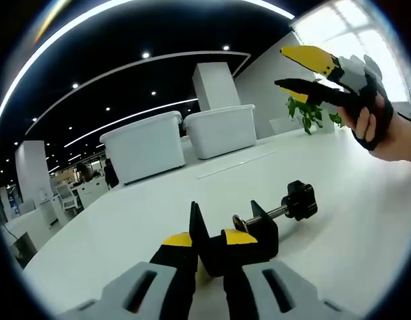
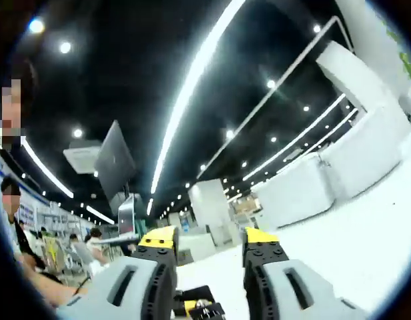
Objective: Clamp the fixed fixture on the desktop, loosen the retaining clip, secure it to the edge of the desk, and tighten the retaining clip.
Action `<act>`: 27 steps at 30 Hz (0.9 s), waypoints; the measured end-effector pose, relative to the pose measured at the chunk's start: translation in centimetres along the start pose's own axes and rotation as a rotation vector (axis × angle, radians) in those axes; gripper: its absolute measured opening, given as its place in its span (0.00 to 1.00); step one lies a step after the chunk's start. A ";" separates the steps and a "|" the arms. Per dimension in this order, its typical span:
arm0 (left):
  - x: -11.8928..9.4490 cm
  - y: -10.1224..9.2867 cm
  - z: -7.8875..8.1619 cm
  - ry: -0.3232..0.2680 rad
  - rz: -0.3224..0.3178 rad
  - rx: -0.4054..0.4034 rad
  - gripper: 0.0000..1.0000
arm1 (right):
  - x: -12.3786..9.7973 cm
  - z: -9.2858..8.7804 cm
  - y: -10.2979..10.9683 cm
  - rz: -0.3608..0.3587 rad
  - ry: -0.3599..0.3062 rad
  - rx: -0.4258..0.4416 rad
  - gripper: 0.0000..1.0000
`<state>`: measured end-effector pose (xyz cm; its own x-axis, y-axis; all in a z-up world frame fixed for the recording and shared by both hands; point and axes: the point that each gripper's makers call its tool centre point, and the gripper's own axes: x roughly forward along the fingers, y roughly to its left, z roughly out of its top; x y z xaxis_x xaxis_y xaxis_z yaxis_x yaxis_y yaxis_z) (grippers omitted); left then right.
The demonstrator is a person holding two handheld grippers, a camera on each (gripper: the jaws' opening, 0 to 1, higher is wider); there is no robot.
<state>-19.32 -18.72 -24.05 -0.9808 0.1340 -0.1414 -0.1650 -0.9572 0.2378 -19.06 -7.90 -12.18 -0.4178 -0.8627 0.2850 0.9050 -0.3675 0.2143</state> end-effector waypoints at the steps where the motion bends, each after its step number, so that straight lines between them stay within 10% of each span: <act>1: 0.0 0.0 0.0 0.000 0.000 0.000 0.14 | 0.0 -1.0 0.2 0.003 0.050 -0.023 0.27; 8: 0.0 0.0 0.0 0.000 -0.001 0.000 0.14 | 0.2 -8.5 0.1 0.005 0.359 -0.180 0.19; 27: 0.1 0.0 0.0 0.000 -0.001 0.001 0.14 | -0.3 -10.5 0.8 0.059 0.418 -0.266 0.18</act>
<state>-19.39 -18.73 -24.02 -0.9807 0.1349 -0.1417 -0.1660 -0.9569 0.2381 -17.40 -11.59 -21.91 -0.3463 -0.9303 -0.1207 0.9381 -0.3424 -0.0520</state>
